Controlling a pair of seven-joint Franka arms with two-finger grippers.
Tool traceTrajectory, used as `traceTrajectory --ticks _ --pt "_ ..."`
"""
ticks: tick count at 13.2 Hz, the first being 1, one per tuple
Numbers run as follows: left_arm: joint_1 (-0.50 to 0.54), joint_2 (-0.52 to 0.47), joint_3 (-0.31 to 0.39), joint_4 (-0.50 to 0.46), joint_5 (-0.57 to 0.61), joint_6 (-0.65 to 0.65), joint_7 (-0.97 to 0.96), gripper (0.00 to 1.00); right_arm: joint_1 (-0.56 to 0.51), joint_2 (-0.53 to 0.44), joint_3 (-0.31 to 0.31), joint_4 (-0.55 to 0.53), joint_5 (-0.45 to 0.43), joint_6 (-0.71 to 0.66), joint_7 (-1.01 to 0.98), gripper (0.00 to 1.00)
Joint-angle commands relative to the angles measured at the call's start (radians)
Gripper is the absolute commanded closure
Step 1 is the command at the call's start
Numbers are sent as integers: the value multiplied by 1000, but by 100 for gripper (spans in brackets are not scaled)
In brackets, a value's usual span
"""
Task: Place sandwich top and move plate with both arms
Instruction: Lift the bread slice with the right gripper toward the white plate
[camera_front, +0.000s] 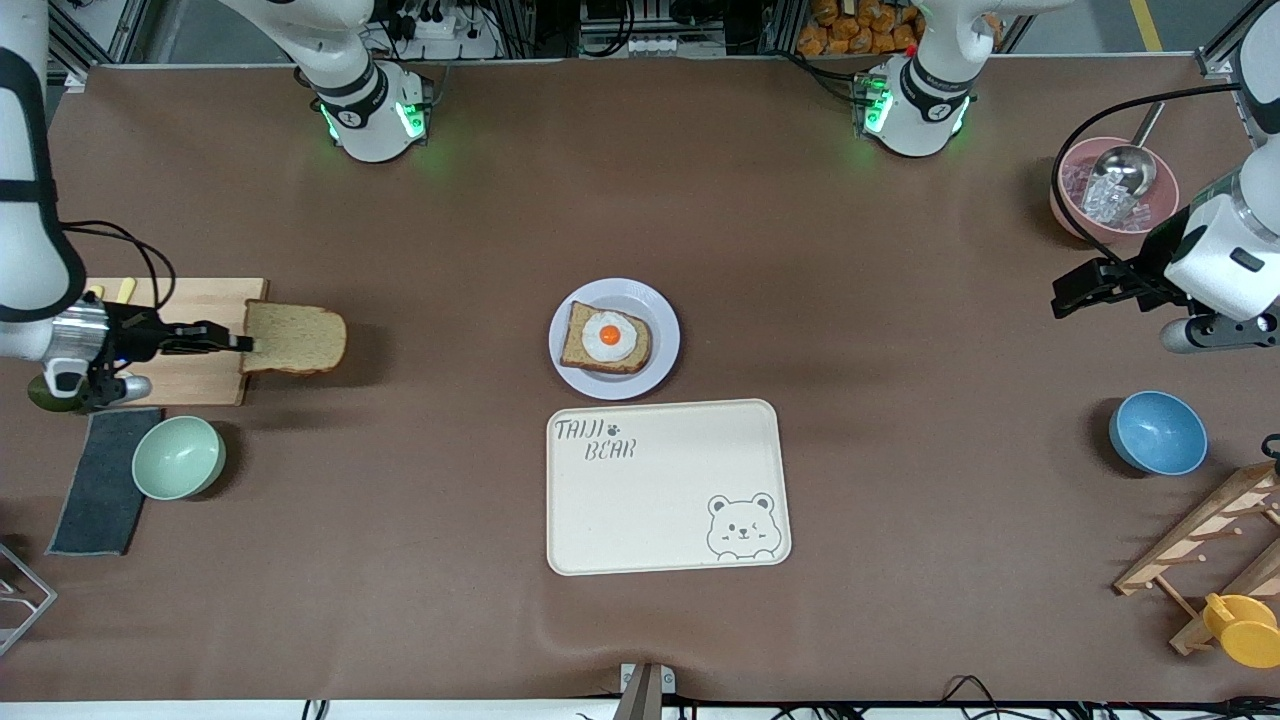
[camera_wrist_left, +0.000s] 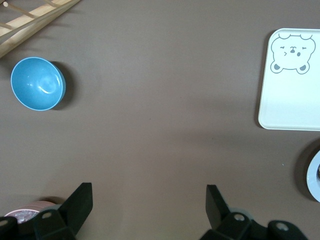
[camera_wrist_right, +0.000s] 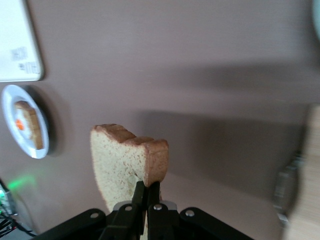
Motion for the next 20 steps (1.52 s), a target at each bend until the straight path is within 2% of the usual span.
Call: traceTrajectory --ticks 1,5,7,10,14,17,20 --pt "-2 2 -1 -2 22 -4 -14 0 94 -66 -10 -58 83 -1 39 100" --pt "-1 0 -1 2 22 -4 -14 0 232 -98 -11 -107 215 41 116 100" --pt "2 -1 -1 6 22 -2 -14 0 316 -120 -11 -126 224 101 206 100" --pt "2 0 -1 9 22 4 -14 0 381 -124 -10 -141 233 153 266 100" --pt "1 2 -1 6 24 11 -14 0 541 -132 -10 -222 336 342 308 100" --pt "2 2 -1 -1 24 10 -12 0 654 -111 -10 -233 402 478 372 100" --pt "2 2 -1 4 24 10 -12 0 758 -78 -10 -256 506 602 372 100"
